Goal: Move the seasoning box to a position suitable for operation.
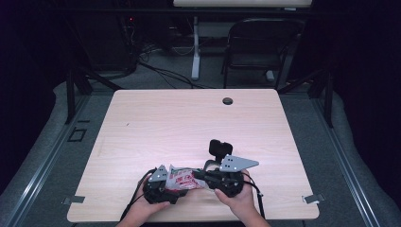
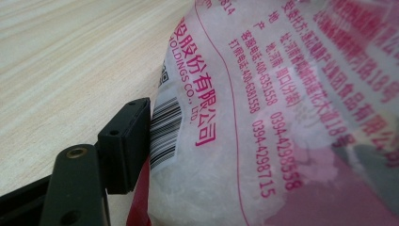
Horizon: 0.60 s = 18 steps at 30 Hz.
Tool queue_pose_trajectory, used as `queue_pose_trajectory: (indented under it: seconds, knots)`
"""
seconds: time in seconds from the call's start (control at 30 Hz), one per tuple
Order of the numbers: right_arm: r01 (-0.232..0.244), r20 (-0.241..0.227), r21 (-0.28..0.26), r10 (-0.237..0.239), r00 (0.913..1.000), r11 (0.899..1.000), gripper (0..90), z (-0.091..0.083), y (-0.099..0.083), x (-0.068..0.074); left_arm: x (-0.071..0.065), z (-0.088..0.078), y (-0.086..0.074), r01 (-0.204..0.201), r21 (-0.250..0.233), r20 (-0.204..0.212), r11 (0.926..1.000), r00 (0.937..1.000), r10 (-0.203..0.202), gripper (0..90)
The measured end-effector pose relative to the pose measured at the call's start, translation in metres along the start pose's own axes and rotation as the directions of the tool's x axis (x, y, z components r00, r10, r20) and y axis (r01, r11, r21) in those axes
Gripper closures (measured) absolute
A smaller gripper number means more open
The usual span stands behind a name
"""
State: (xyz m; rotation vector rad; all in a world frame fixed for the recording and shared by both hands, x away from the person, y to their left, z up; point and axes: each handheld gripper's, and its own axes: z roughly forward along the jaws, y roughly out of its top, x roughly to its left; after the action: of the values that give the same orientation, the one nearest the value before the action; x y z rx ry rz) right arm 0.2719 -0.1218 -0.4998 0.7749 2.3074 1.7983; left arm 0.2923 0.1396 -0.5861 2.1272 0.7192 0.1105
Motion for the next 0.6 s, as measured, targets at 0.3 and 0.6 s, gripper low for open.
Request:
queue_pose_trajectory:
  seconds: [0.3, 0.6]
  knots:
    - [-0.008, 0.005, -0.008, 0.008, 1.0, 1.0, 90.0, 0.0012, 0.001, -0.0023, -0.0005, 0.0016, -0.0006, -0.004, 0.012, -0.008, 0.9999, 1.0, 0.004, 32.4]
    - [-0.029, 0.002, -0.019, 0.029, 0.9996, 0.999, 90.0, 0.0043, 0.0025, -0.0055, 0.0005, 0.0029, -0.0002, -0.023, 0.033, -0.034, 0.9992, 0.9991, 0.024, 36.2]
